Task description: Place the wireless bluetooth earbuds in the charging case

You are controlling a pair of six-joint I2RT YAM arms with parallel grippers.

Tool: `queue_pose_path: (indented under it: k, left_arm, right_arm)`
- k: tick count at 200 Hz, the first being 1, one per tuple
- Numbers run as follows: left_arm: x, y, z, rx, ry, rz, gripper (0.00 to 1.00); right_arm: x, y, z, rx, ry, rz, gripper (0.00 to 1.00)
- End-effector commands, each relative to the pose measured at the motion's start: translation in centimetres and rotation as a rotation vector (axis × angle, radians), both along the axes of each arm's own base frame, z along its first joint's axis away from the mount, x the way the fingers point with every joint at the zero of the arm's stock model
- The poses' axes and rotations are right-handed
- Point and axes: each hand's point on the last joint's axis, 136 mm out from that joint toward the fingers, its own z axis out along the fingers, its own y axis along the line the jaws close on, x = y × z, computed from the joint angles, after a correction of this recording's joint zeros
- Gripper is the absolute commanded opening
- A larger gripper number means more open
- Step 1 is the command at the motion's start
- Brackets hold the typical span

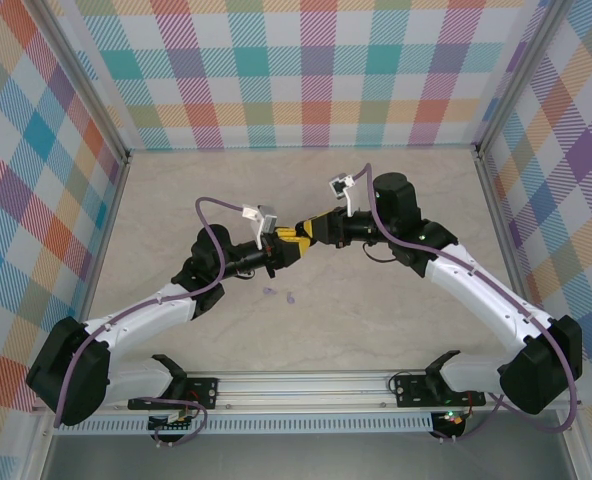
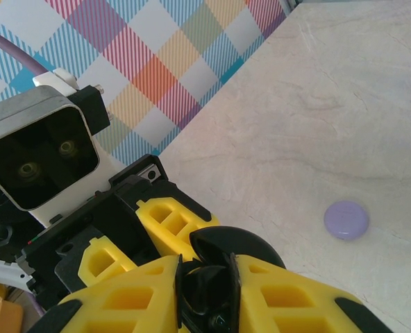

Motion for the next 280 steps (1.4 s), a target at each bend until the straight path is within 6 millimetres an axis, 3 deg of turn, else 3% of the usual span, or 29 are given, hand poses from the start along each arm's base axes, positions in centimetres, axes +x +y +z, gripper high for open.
queue_pose_path:
  k: [1,150,209,280]
  left_arm:
    - [-0.5,0.0,2.6,-0.046,-0.059,0.001,0.07]
    - [-0.6,-0.2,2.0,-0.010,-0.057,-0.013,0.07]
    - [-1.0,-0.1,1.3,0.051,-0.087,-0.025,0.07]
    - [-1.5,0.0,1.6,0.068,-0.129,-0.046,0.06]
  right_arm:
    - [-0.5,0.1,0.8,-0.011,-0.035,0.017,0.26]
    - [-0.8,-0.1,2.0,-0.011,-0.058,0.016,0.45]
    - [-1.2,-0.5,2.7,-0.036,-0.071,0.013,0.46]
    - [-1.8,0.6,1.4,-0.080,-0.027,0.077,0.42]
